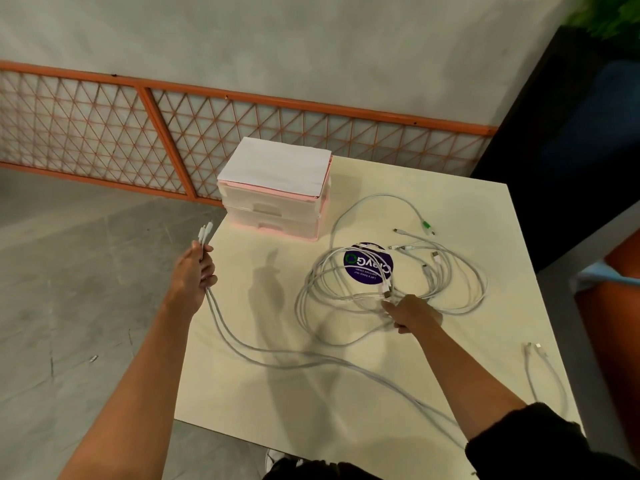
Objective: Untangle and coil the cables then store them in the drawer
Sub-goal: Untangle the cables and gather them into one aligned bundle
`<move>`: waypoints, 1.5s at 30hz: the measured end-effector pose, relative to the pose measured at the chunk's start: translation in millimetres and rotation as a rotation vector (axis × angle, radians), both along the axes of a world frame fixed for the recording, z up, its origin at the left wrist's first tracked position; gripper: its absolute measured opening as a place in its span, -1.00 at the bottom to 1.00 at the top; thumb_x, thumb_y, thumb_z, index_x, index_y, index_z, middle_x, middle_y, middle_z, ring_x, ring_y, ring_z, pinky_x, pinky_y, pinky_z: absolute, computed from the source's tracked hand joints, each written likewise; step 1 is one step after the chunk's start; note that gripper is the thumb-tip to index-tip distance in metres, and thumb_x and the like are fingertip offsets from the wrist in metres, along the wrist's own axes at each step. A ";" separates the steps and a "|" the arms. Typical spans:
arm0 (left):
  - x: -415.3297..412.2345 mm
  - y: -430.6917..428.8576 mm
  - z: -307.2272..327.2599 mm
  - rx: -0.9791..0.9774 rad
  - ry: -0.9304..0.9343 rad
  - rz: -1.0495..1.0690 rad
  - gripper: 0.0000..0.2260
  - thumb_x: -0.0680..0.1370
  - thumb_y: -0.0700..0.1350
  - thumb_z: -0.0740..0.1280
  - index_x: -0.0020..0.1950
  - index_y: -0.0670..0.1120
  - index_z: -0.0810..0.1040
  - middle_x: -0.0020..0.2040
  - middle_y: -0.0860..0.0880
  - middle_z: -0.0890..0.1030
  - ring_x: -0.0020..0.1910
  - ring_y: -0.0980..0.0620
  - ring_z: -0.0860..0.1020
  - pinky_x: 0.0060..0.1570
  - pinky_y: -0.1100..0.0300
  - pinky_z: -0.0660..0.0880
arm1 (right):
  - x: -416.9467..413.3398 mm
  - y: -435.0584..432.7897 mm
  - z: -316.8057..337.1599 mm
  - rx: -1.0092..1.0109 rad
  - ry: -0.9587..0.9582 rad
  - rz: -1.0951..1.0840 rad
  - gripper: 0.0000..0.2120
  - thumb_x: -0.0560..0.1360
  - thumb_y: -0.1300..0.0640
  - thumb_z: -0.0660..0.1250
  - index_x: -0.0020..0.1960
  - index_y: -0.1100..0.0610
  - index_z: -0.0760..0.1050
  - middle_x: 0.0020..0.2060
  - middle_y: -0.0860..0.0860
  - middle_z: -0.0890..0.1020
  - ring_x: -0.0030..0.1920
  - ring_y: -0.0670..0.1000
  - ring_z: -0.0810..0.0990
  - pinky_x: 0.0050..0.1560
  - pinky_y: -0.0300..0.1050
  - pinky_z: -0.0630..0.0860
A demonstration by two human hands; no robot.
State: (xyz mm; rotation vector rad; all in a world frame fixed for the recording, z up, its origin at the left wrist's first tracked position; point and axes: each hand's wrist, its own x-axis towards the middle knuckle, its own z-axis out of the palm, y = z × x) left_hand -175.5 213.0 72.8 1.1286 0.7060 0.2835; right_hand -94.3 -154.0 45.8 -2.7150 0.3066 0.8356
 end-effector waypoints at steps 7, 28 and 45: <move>8.9 -7.4 -2.7 0.027 0.013 -0.006 -0.66 0.69 0.00 0.01 -0.23 -0.06 0.36 -0.60 0.15 0.17 -0.66 0.22 0.12 -0.65 0.38 0.03 | 26.5 -25.1 11.5 -0.160 -0.282 -0.092 -0.38 0.50 -0.34 0.14 0.18 0.19 0.50 0.12 0.14 0.59 0.16 0.18 0.56 0.03 -0.06 0.42; 33.3 -7.1 -12.4 0.016 0.022 0.006 -0.66 0.69 0.01 0.00 -0.21 -0.06 0.35 -0.58 0.14 0.18 -0.65 0.21 0.07 -0.63 0.36 0.00 | 116.6 -39.0 -39.4 0.025 -0.294 -0.076 -0.71 0.60 0.10 0.20 0.22 0.24 0.48 0.21 0.23 0.51 0.26 0.23 0.45 0.20 0.03 0.37; 29.6 -19.5 20.9 -0.002 -0.050 -0.081 -0.66 0.69 0.03 -0.03 -0.24 -0.03 0.28 -0.57 0.13 0.27 -0.67 0.22 0.16 -0.65 0.37 0.03 | 118.7 -11.3 132.3 1.378 -0.679 -0.232 -0.86 0.57 0.27 0.25 -0.08 0.06 0.49 -0.26 -0.08 0.68 -0.20 -0.10 0.63 -0.20 -0.27 0.53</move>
